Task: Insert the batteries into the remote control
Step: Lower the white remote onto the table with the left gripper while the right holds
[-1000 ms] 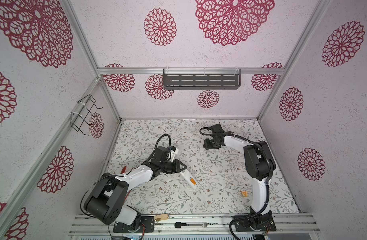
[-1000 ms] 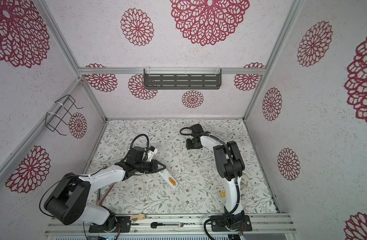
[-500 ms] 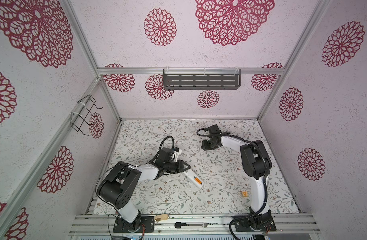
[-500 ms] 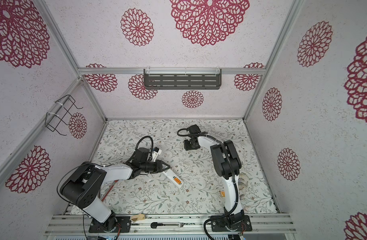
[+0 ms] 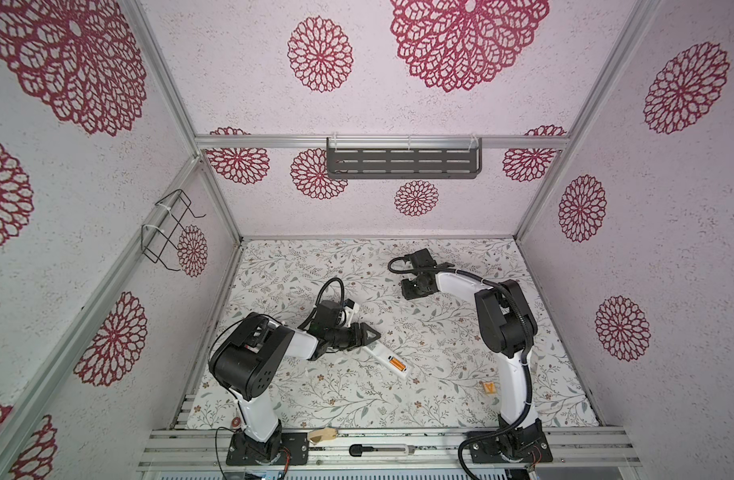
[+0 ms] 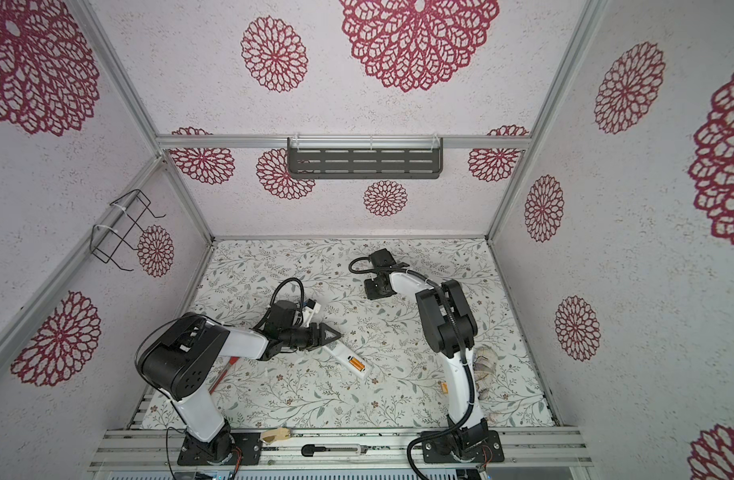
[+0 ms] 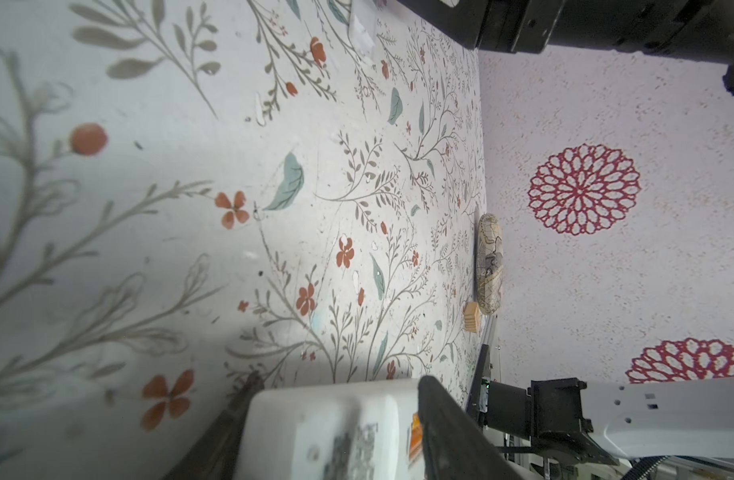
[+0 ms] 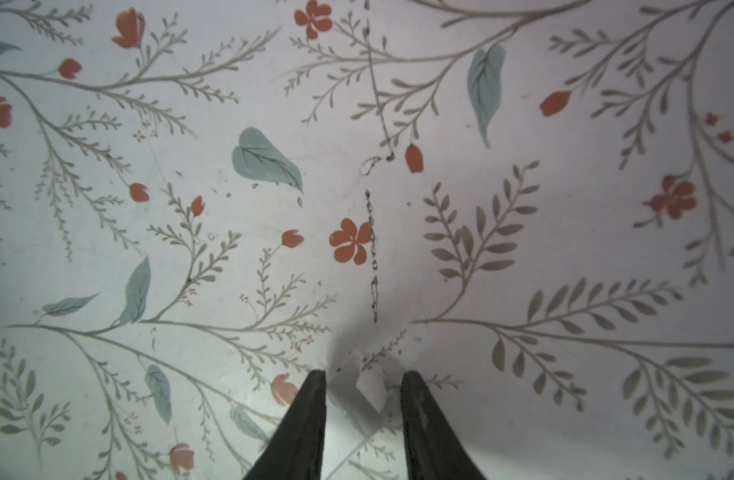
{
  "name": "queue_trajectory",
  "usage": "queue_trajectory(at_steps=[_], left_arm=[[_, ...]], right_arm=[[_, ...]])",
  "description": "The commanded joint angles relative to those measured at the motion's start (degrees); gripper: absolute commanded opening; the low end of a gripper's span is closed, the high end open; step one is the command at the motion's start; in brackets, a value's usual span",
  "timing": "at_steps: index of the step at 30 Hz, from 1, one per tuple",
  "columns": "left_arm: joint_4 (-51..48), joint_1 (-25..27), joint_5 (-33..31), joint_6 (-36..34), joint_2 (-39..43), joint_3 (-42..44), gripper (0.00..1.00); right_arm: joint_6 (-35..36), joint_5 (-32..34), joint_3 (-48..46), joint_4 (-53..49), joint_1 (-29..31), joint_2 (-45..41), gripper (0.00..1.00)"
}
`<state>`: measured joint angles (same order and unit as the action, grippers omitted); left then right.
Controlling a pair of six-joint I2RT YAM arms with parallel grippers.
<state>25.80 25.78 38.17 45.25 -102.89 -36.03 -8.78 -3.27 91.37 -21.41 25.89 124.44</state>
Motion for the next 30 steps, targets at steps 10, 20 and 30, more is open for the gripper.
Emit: queue_trajectory(at_steps=[10, 20, 30], left_arm=[[-21.5, -3.4, -13.3, -7.4, 3.4, -2.6, 0.88], [-28.4, -3.8, -15.3, -10.0, 11.1, -4.3, 0.88], [-36.1, -3.8, -16.2, -13.1, 21.2, -6.3, 0.92]], right_arm=[[2.9, 2.7, 2.6, -2.1, 1.3, 0.9, 0.19], [5.9, 2.8, 3.2, -1.9, 2.0, 0.1, 0.09], [8.9, 2.3, 1.1, -1.2, 2.9, -4.6, 0.00]])
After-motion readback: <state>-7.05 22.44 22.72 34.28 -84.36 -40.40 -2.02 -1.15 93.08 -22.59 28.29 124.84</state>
